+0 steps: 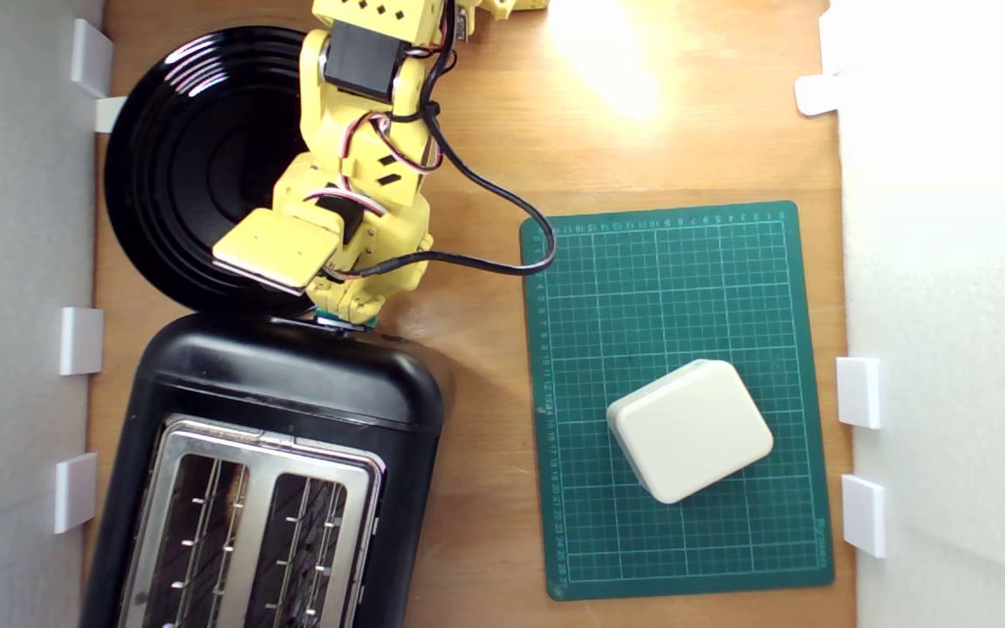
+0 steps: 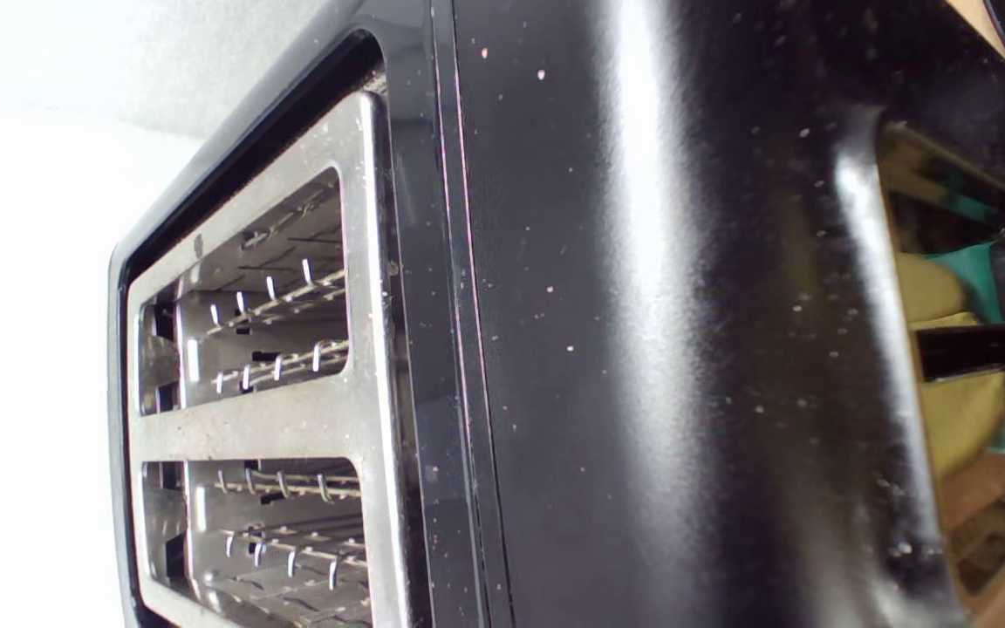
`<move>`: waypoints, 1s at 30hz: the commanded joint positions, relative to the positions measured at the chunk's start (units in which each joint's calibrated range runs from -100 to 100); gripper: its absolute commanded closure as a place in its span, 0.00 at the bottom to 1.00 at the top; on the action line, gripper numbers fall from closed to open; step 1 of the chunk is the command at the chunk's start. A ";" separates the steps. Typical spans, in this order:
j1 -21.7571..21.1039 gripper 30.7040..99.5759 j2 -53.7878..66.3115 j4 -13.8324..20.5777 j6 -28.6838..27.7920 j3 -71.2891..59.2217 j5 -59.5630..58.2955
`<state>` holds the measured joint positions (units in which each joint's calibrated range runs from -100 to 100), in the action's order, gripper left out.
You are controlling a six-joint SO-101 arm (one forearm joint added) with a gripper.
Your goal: Start toaster
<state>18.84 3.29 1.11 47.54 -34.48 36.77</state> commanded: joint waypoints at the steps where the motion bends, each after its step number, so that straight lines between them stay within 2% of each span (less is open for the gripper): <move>1: -0.11 0.99 -3.88 0.21 -0.07 -9.73 -4.09; 9: -0.03 0.99 -3.79 0.21 0.04 -19.00 -13.00; 30: 0.05 0.99 -6.29 0.11 -0.33 -20.36 -13.34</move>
<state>18.75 5.46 1.11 47.59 -47.82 23.40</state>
